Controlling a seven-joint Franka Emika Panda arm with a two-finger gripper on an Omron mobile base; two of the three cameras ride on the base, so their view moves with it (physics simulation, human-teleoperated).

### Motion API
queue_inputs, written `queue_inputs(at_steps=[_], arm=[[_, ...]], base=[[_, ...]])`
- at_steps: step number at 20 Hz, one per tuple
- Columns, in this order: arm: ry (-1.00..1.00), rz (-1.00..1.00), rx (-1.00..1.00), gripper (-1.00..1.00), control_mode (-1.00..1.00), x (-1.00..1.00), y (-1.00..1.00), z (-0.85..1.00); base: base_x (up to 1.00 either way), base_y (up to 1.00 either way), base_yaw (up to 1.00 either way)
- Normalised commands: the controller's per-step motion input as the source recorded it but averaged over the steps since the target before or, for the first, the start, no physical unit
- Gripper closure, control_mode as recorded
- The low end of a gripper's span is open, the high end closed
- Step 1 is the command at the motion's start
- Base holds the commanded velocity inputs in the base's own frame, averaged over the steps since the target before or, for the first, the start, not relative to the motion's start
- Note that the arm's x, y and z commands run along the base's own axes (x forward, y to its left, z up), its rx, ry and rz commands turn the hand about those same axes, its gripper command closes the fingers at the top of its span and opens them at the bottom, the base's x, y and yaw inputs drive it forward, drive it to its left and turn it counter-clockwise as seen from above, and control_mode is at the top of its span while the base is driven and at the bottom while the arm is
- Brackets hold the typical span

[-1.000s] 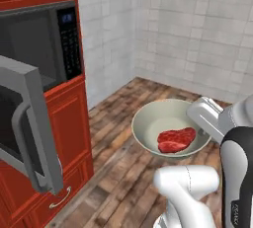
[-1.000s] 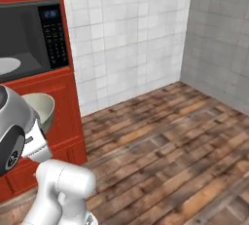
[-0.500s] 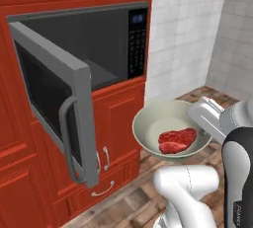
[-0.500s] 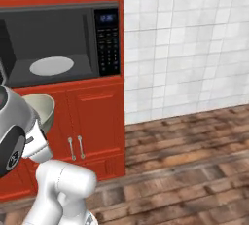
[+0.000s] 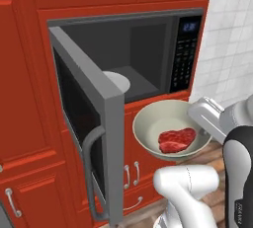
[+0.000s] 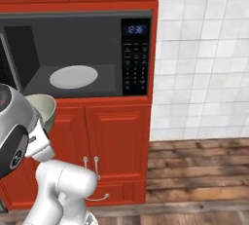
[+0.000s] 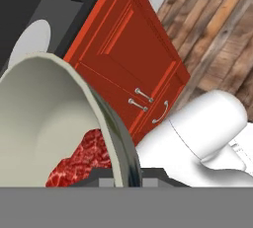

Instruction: Remove the peach from the bowl and place it on the small plate. Then place the bowl with only the steak in the microwave, close the door, and press the start button to microwave the steak.

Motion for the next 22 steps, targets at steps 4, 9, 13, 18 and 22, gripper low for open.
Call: queue_inputs(at_steps=[4, 9, 13, 18, 22], arm=[[0.0, 0.0, 0.0, 1.0, 1.0, 0.0, 0.0, 0.0], [0.0, 0.0, 0.0, 1.0, 1.0, 0.0, 0.0, 0.0], [0.0, 0.0, 0.0, 1.0, 1.0, 0.0, 0.0, 0.0], [0.0, 0.0, 0.0, 1.0, 1.0, 0.0, 0.0, 0.0], [0.0, 0.0, 0.0, 1.0, 1.0, 0.0, 0.0, 0.0]], base=[[0.0, -0.34, 0.09], [0.08, -0.24, 0.12], [0.02, -0.11, 0.14], [-0.09, -0.06, 0.14], [-0.04, -0.14, 0.09]])
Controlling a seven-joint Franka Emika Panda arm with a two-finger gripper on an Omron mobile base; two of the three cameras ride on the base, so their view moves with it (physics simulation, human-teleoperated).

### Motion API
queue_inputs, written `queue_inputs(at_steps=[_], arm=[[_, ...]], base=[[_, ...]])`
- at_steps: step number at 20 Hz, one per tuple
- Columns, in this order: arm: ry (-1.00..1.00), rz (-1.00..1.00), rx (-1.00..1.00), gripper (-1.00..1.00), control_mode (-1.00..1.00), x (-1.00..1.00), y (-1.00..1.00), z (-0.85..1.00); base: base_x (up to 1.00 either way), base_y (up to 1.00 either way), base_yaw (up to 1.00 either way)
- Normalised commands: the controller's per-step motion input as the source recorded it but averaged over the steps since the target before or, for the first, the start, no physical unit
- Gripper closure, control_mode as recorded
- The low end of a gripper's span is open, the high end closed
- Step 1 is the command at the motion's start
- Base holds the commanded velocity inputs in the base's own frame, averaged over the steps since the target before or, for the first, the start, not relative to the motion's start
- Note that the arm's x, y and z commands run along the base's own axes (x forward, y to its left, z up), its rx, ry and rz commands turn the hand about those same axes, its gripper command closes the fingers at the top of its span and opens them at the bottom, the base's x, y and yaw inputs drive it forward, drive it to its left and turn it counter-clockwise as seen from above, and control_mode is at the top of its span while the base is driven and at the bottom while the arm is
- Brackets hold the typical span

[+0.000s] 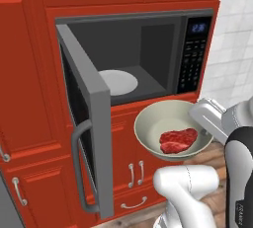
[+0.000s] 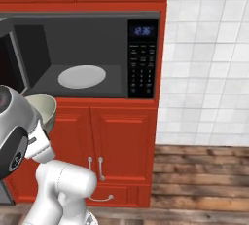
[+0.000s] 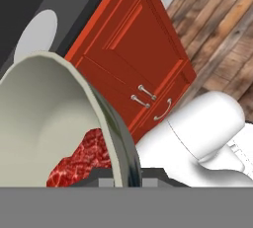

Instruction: Remove the peach from the bowl and place it on the small plate. Then place the bowl with only the steak in the microwave, close the door, and press the start button to microwave the steak.

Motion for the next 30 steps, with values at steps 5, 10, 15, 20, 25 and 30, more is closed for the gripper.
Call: queue_inputs(at_steps=[5, 10, 15, 20, 25, 30], arm=[[0.0, 0.0, 0.0, 1.0, 1.0, 0.0, 0.0, 0.0], [0.0, 0.0, 0.0, 1.0, 1.0, 0.0, 0.0, 0.0], [0.0, 0.0, 0.0, 1.0, 1.0, 0.0, 0.0, 0.0], [0.0, 0.0, 0.01, 1.0, -1.0, 0.03, 0.0, 0.0], [0.0, 0.0, 0.09, 1.0, -1.0, 0.67, -0.11, 0.0], [0.0, 0.0, 0.05, 1.0, -1.0, 1.0, 0.0, 0.0]], base=[[0.0, -0.15, 0.15], [0.0, -0.02, 0.13], [0.0, -0.01, 0.07], [0.0, 0.0, 0.03], [0.0, 0.0, 0.0], [0.0, 0.0, 0.0]])
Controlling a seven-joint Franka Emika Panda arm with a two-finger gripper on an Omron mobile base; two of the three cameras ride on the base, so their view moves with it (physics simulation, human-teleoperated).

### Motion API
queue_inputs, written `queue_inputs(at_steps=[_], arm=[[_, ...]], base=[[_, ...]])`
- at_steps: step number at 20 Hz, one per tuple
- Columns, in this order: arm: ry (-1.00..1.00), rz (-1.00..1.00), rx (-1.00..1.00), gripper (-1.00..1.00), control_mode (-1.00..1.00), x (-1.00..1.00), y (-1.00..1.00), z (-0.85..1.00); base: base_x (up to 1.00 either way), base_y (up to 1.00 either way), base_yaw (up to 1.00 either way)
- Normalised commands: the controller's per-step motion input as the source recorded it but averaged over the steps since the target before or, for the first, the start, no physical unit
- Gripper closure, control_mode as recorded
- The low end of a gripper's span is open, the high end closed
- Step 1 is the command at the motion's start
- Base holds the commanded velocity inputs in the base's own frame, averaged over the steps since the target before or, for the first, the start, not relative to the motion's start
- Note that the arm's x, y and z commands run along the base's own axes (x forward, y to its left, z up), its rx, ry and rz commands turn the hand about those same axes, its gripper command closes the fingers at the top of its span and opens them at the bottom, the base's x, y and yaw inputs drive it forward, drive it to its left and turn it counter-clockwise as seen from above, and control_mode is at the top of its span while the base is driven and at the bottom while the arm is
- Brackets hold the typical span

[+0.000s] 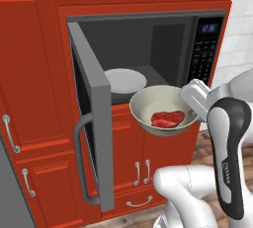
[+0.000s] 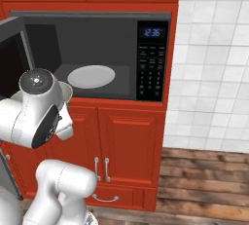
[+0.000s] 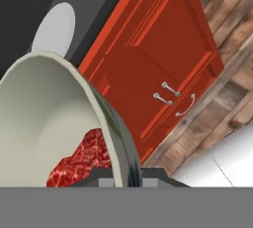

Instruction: Remove the peach from the bowl and place it on the small plate. Then place the bowl with only the steak in the microwave, close the door, and press the start button to microwave the steak.

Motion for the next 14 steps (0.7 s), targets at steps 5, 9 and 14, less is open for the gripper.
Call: queue_inputs(at_steps=[5, 9, 14], arm=[[0.0, 0.0, 0.05, 1.0, -1.0, 1.0, 0.0, -0.01], [0.0, -0.03, 0.03, 1.0, -1.0, 1.0, 0.01, -0.06], [0.0, -0.03, 0.01, 1.0, -1.0, 1.0, 0.0, -0.09]], base=[[0.0, 0.0, 0.0], [0.0, 0.0, 0.0], [0.0, 0.0, 0.0]])
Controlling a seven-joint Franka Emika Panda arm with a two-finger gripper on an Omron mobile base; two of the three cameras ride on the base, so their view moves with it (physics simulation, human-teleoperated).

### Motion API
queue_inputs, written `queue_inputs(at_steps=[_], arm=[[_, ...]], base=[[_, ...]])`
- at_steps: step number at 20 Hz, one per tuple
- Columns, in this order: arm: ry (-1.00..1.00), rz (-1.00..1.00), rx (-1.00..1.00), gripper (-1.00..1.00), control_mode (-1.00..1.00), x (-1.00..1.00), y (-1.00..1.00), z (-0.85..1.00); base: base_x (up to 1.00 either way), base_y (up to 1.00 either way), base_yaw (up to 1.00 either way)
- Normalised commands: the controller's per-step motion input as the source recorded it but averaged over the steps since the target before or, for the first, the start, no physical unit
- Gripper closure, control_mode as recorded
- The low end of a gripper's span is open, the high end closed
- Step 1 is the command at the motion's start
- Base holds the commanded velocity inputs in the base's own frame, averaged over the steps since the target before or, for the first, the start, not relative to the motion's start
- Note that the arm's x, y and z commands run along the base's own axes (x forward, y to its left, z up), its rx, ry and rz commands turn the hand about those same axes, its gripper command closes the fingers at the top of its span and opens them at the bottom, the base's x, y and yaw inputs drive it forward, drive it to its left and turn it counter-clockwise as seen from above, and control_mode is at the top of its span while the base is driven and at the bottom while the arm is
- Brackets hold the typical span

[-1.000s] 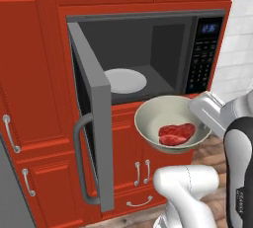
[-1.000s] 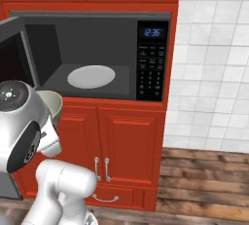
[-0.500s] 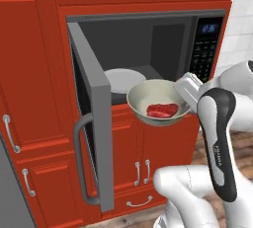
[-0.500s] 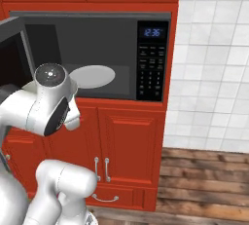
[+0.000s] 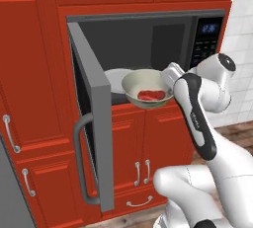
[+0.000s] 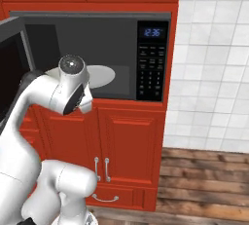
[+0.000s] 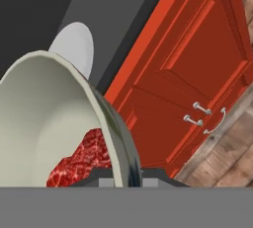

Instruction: Remove the peach from the bowl and place it on the small plate. Then place the bowl with only the steak in the microwave, close the door, and press the start button to microwave the steak.

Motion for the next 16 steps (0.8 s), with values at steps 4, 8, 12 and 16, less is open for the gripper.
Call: queue_inputs(at_steps=[4, 8, 12, 16], arm=[[0.0, 0.0, 0.03, 1.0, -1.0, 0.91, 0.01, -0.02], [0.0, 0.0, 0.01, 1.0, -1.0, 0.8, 0.04, -0.14], [0.0, 0.0, 0.0, 1.0, -1.0, 0.79, 0.01, -0.19], [0.03, 0.0, 0.0, 1.0, -1.0, 0.79, 0.06, -0.23]], base=[[0.0, 0.0, 0.0], [0.0, 0.0, 0.0], [0.0, 0.0, 0.0], [0.0, 0.0, 0.0]])
